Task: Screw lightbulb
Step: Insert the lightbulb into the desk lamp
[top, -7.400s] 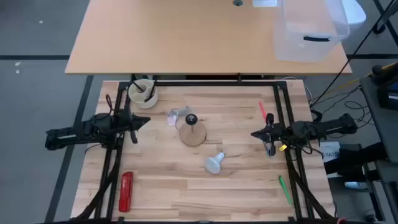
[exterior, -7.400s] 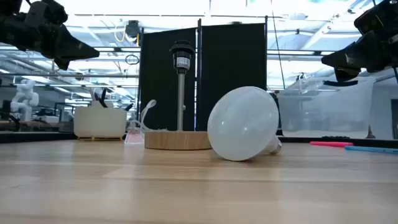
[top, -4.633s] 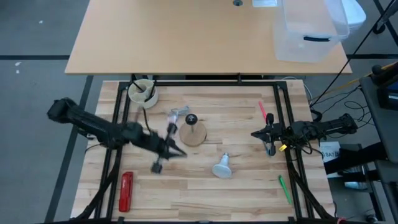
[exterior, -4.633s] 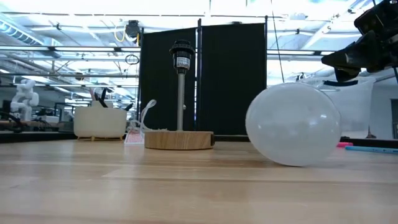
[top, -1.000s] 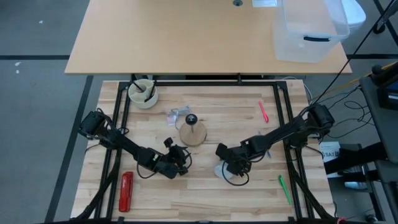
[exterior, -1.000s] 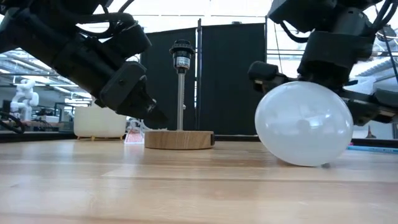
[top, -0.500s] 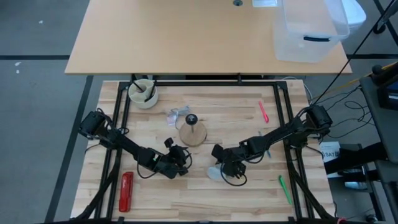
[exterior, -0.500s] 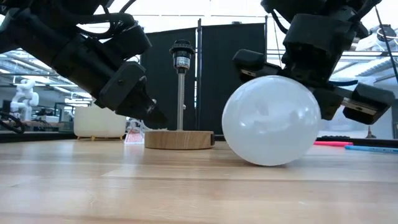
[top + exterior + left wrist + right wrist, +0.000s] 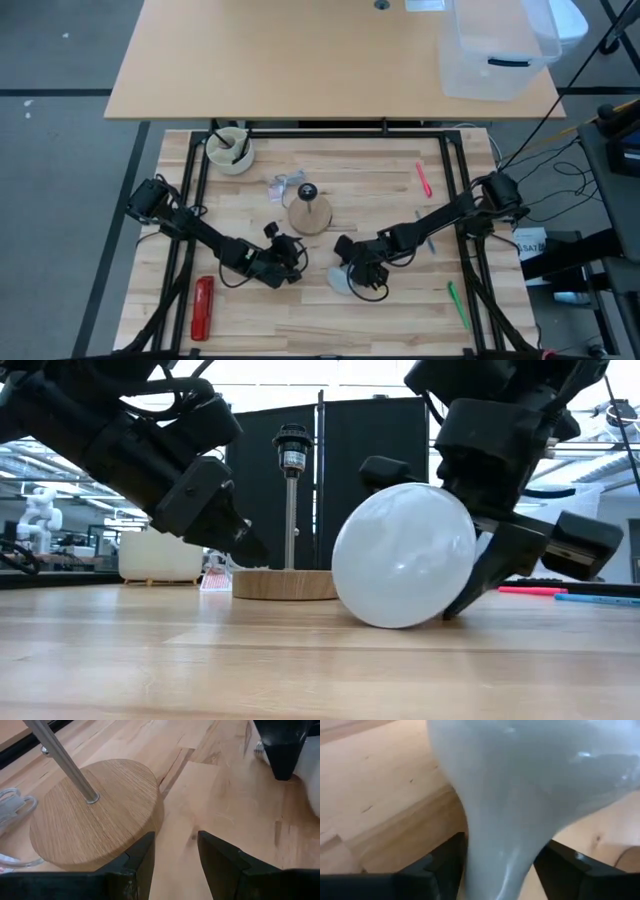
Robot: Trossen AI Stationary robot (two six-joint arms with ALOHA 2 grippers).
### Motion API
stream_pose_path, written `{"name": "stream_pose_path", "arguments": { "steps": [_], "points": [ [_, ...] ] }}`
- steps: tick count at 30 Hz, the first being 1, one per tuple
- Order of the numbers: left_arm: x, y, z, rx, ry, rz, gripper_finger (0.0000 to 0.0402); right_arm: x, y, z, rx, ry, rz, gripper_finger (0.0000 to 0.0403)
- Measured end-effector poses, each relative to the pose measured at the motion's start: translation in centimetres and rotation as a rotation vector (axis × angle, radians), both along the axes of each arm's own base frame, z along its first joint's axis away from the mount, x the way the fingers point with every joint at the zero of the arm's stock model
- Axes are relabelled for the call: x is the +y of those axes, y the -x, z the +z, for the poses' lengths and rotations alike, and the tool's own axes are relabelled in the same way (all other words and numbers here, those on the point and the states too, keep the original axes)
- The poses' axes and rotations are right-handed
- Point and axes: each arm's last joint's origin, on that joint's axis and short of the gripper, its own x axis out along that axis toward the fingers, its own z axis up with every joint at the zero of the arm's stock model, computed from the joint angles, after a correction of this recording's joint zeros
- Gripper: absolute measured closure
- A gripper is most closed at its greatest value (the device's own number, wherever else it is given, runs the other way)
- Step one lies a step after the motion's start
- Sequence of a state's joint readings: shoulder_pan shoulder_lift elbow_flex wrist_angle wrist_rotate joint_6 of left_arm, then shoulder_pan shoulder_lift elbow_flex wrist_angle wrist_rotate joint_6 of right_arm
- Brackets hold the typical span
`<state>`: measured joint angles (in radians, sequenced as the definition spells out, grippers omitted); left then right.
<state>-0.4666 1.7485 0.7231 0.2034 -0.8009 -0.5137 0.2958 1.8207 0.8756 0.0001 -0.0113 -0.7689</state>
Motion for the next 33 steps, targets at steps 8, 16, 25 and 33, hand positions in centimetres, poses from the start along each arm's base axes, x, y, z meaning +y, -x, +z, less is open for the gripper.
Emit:
{"name": "stream_pose_path", "arguments": {
  "steps": [8,16,25,33],
  "points": [
    [0.0,0.0,0.0,-0.001,0.001,0.002,0.0248,0.1,-0.5,0.2,-0.006,-0.012,-0.019,0.0256],
    [-0.3,-0.7,0.9,-0.08,-0.001,-0.052,0.0248,0.3,-1.2,1.2,-0.034,-0.016,-0.066,0.0255],
    [-0.2,-0.1,6.6,-0.21,-0.042,-0.18,0.0248,-1.1,-3.2,3.2,-0.108,-0.047,-0.201,0.0254],
    [0.7,3.0,13.8,-0.376,-0.127,-0.25,0.0248,-1.8,-5.3,5.6,-0.202,-0.148,-0.298,0.0254]
  ]
}}
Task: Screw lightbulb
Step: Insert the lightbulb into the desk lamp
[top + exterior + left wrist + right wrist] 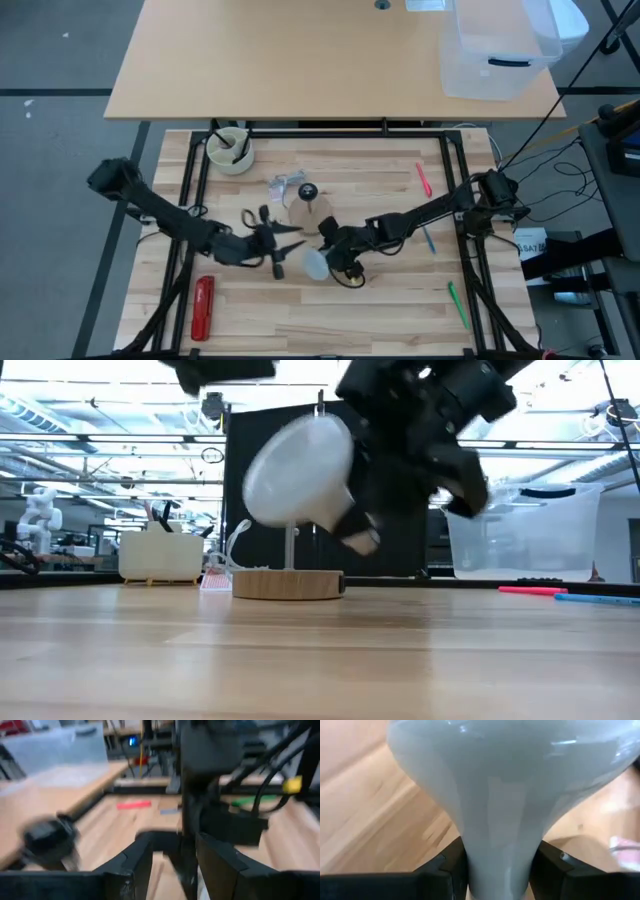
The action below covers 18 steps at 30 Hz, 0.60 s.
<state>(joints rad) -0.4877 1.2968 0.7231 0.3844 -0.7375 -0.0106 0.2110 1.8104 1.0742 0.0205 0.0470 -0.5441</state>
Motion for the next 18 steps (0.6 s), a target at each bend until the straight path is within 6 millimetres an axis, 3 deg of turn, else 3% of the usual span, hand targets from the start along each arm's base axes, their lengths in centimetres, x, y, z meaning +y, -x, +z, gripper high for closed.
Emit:
{"name": "stream_pose_path", "arguments": {
  "steps": [7,13,18],
  "points": [
    [1.6,3.0,4.5,-0.147,0.006,0.006,0.0248,-0.2,-2.4,3.6,-0.134,-0.105,-0.02,0.0253],
    [2.4,4.5,6.2,-0.174,-0.091,-0.003,0.0248,-0.7,-4.7,8.4,-0.303,-0.167,-0.009,0.0252],
    [3.1,5.9,7.6,-0.226,-0.105,-0.001,0.0248,-2.3,-5.7,12.5,-0.421,-0.201,-0.019,0.0251]
  ]
}}
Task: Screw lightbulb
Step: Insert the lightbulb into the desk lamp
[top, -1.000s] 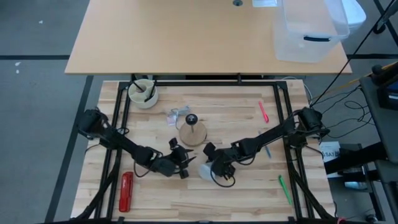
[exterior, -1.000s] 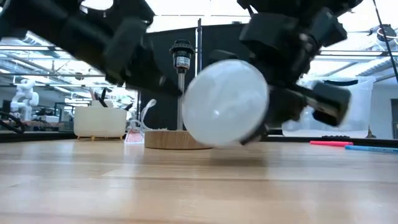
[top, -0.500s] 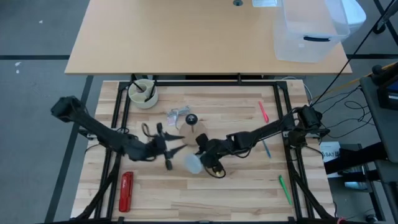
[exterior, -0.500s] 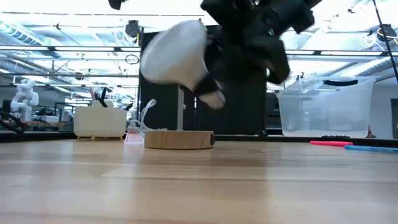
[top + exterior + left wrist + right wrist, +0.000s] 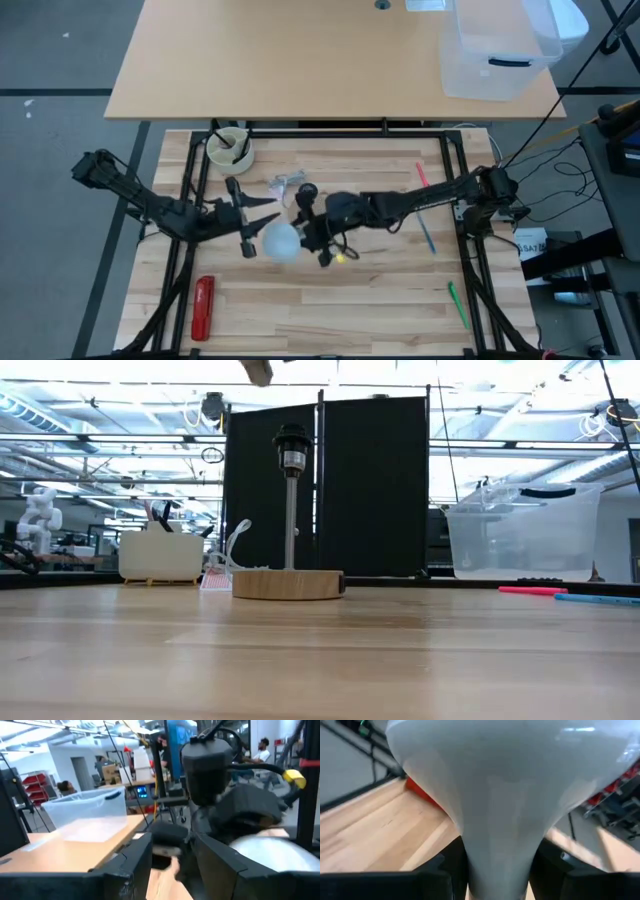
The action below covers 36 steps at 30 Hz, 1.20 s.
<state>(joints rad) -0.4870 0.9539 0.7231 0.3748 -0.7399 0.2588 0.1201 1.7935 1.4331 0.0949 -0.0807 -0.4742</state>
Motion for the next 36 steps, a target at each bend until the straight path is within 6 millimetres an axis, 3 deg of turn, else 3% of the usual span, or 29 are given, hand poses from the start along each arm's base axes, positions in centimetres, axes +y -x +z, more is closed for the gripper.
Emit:
{"name": "stream_pose_path", "arguments": {
  "steps": [6,13,23,31,36],
  "points": [
    [0.6,1.6,1.6,-0.079,-0.021,-0.047,0.0248,-4.3,0.6,2.6,-0.042,-0.126,-0.036,0.0251],
    [1.0,2.3,3.0,-0.176,-0.117,-0.053,0.0248,-8.1,1.3,3.6,-0.051,-0.194,-0.058,0.0251],
    [2.7,1.9,3.6,-0.248,-0.088,0.008,0.0248,-11.9,2.1,4.4,-0.081,-0.38,0.149,0.025],
    [2.7,1.9,3.5,-0.246,-0.097,-0.002,0.0248,-14.6,3.2,2.1,-0.187,-0.439,0.127,0.025],
    [3.4,1.6,3.3,-0.227,-0.077,0.029,0.0248,-14.9,4.0,0.5,-0.255,-0.469,0.171,0.025]
  ]
}}
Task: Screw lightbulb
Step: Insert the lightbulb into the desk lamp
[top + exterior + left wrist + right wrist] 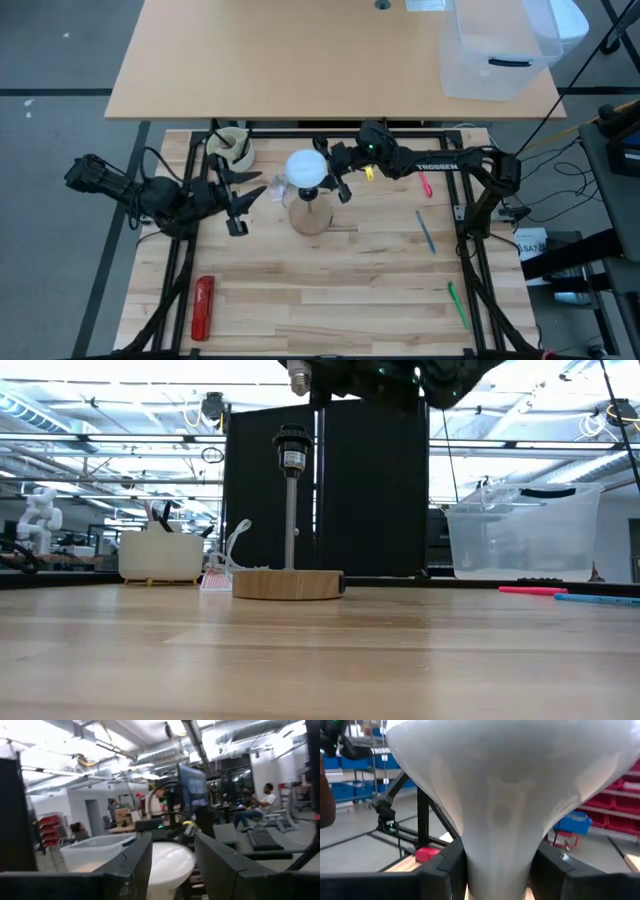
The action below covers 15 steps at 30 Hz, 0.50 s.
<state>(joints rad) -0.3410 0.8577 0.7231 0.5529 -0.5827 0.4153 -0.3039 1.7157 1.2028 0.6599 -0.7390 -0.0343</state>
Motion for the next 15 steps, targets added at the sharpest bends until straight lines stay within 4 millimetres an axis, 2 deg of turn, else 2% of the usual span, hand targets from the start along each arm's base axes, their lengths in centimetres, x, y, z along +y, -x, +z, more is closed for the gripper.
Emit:
{"name": "stream_pose_path", "arguments": {
  "steps": [6,15],
  "points": [
    [1.8,-0.4,1.1,0.043,0.061,0.037,0.0248,0.0,0.6,-1.3,-0.006,-0.013,-0.001,0.025],
    [4.2,-2.5,4.9,0.218,0.095,-0.017,0.0248,0.1,1.0,-2.3,-0.034,-0.009,-0.02,0.025]
  ]
}}
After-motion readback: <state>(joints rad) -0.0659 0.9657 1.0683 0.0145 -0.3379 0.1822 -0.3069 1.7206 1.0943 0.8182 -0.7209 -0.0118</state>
